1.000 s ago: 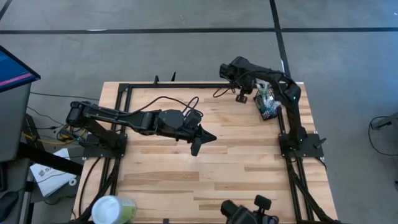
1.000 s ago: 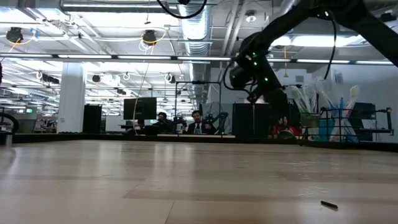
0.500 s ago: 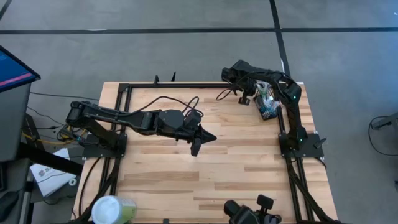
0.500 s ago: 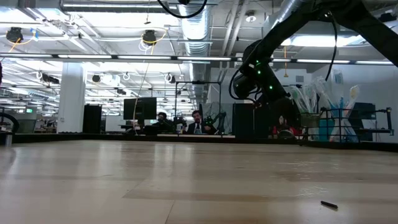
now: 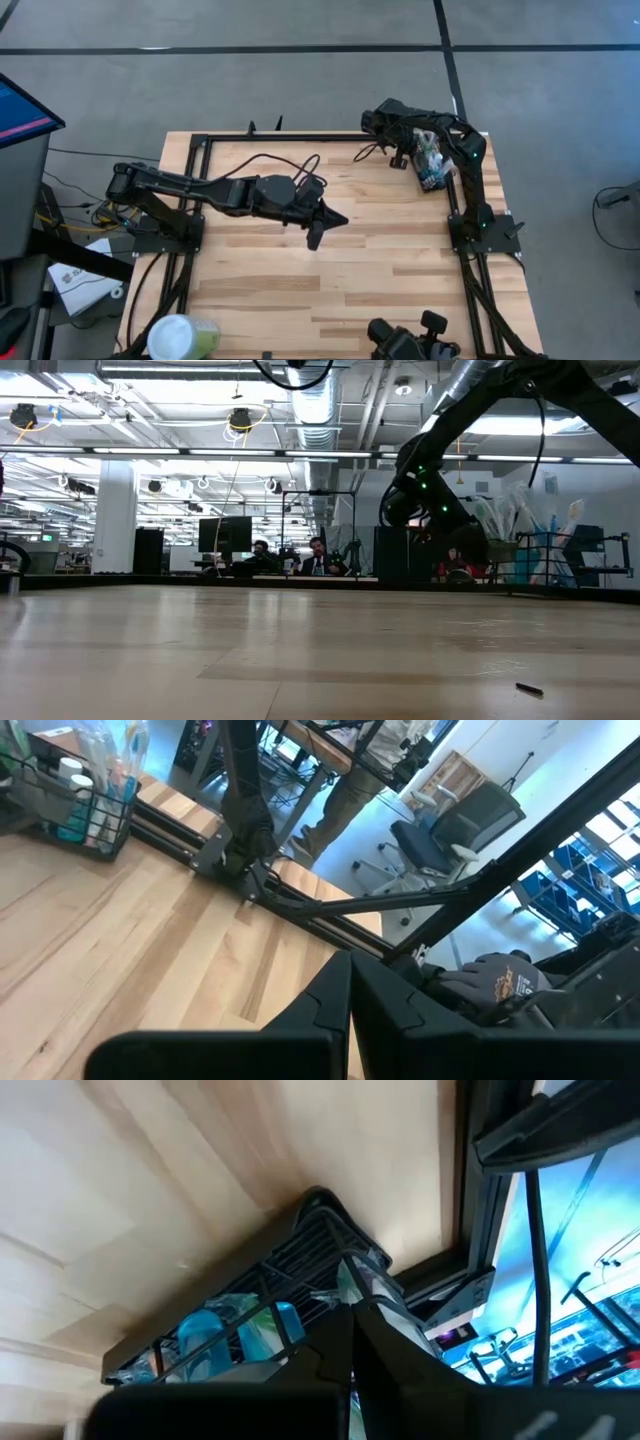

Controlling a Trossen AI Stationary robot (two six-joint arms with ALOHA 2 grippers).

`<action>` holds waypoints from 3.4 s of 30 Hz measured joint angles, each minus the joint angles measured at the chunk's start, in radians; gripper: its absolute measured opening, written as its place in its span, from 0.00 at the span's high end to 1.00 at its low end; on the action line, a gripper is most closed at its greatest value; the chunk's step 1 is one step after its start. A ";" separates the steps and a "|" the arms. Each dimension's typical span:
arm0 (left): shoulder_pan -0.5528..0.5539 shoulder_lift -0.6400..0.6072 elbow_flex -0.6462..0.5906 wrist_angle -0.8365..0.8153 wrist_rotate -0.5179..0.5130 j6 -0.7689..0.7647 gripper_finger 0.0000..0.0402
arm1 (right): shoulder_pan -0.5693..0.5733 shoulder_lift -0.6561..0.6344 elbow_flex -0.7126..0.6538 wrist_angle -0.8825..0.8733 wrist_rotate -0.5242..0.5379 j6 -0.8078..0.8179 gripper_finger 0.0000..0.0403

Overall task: Pick & Place toothbrushing station
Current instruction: Adjust the wire organizer, then return to Home Position

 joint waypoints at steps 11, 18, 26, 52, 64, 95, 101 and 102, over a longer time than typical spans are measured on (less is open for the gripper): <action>0.004 0.000 0.000 0.000 0.000 0.002 1.00 | 0.000 0.000 0.000 0.052 -0.003 -0.014 1.00; 0.004 0.000 0.000 0.000 0.000 0.002 1.00 | 0.001 0.047 0.003 0.039 -0.009 -0.046 1.00; 0.003 0.000 0.000 0.000 0.019 0.001 1.00 | 0.026 0.084 0.001 0.067 -0.004 -0.041 1.00; 0.003 0.000 0.000 -0.001 0.032 0.009 1.00 | -0.038 0.084 0.002 0.071 0.078 -0.001 1.00; 0.008 0.000 0.000 0.000 0.029 0.009 1.00 | -0.020 0.084 0.002 0.076 -0.045 -0.027 1.00; 0.009 0.000 0.000 0.001 0.025 0.006 1.00 | -0.021 0.073 0.044 0.078 0.064 0.015 1.00; 0.008 0.000 0.000 0.001 0.024 0.002 1.00 | -0.023 0.028 0.156 0.105 0.011 0.015 1.00; 0.007 0.000 0.000 0.001 0.024 0.002 1.00 | -0.023 0.017 0.175 0.112 0.001 0.015 1.00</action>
